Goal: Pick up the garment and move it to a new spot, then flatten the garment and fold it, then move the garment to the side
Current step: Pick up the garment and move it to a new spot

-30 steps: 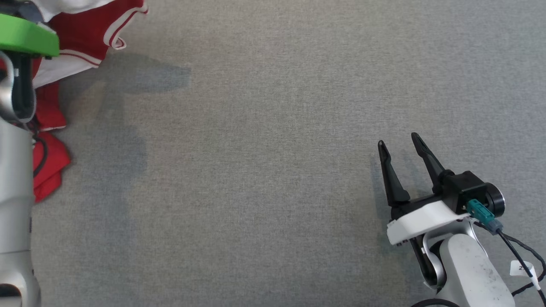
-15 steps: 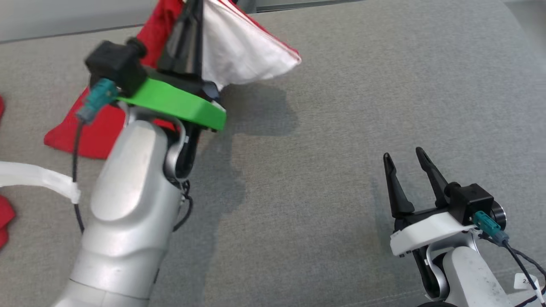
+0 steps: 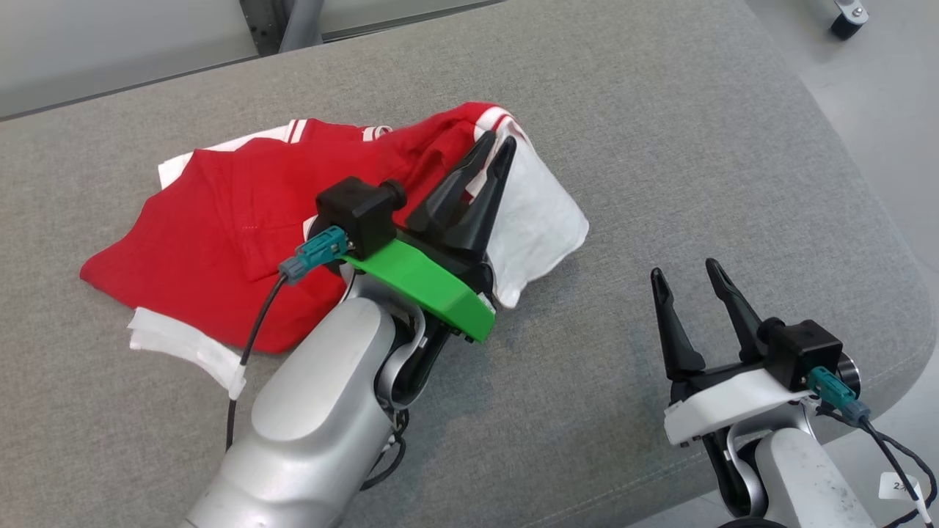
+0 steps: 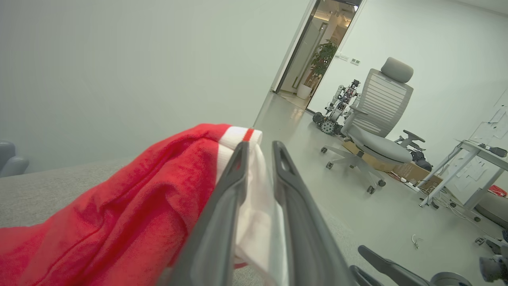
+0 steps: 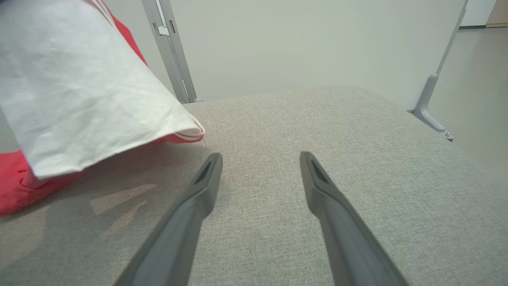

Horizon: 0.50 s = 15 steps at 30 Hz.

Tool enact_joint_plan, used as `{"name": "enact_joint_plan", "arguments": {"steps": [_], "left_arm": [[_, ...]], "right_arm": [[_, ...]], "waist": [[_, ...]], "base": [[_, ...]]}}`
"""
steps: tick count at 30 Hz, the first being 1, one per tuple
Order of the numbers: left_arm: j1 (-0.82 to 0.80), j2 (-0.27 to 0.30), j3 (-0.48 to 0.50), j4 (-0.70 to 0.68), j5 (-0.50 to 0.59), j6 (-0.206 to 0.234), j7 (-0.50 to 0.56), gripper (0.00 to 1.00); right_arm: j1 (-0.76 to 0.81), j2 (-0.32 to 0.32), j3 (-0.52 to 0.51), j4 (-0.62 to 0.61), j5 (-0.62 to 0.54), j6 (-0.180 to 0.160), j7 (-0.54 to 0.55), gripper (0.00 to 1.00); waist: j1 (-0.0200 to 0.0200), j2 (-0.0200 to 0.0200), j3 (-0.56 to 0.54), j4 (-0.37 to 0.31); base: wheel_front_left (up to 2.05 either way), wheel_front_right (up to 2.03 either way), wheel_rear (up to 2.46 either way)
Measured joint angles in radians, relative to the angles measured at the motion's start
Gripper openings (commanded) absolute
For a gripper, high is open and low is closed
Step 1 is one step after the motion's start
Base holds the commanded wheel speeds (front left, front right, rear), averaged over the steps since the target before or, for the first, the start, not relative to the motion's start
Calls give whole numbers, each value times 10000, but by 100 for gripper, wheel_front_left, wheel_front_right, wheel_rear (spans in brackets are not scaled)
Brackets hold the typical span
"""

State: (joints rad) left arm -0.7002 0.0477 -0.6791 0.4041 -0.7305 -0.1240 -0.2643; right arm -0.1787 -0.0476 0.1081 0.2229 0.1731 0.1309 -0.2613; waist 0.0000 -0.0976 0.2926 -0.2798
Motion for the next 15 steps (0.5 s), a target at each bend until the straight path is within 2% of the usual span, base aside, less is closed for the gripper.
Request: {"name": "enact_joint_plan", "arguments": {"steps": [3,7,15], "left_arm": [[314,0,238,472,548,159,0,100],[1219,17,1210,510,1534,431,0,100],[3352,25,3868,58,3647,717,2,100]], "right_arm": [[0,4,-109,-8,19,2,0,100],[58,6,-259,-59,10,2,-2,100],[215,10,-295,-77,-69,0,-2,100]], "waist": [[0,0,45,-12],[0,0,-46,190],[0,0,-430,876]], "base": [[0,0,0],[0,0,0],[0,0,0]]}}
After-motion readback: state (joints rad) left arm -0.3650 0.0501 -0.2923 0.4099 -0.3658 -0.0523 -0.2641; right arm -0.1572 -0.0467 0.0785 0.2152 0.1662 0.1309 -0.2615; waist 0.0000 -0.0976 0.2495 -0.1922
